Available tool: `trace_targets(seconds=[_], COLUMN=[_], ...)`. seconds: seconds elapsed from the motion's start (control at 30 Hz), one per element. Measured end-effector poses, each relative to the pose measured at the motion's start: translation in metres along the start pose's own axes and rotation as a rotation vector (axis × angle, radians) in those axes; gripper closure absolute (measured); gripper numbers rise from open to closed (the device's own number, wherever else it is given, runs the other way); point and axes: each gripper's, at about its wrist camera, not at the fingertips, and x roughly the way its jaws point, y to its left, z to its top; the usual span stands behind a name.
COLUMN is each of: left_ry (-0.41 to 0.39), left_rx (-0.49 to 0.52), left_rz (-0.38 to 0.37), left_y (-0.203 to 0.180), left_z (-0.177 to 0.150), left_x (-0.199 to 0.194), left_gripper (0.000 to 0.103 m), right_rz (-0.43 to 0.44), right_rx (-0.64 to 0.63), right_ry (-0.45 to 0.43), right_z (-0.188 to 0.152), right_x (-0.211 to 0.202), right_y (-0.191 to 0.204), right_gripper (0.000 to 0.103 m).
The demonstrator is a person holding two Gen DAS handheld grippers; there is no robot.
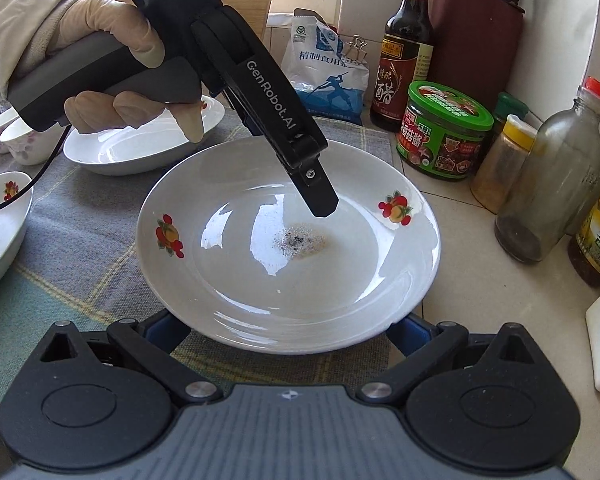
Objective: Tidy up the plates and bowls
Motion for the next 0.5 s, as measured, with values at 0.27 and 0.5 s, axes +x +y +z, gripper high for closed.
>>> trace_targets(seconds=[0.27,0.5], left_ry=[-0.011,-0.038], left_rx=[-0.004,-0.002], left_rz=[0.006,0.033], left_y=[0.0014,-0.0007], left_z=[0.0011,-0.0002], left_x=[0.0094,0.0045], left_gripper=[0.02,0.019], right_rz=[-0.007,-0.016], right_rx=[0.018,0.03], right_ry=[0.004,0.015], right_z=[-0.0005,0.0007], right_x=[0.0045,0.0023], right_y=[-0.0047,-0.0032], right_gripper=[0.0,0.0])
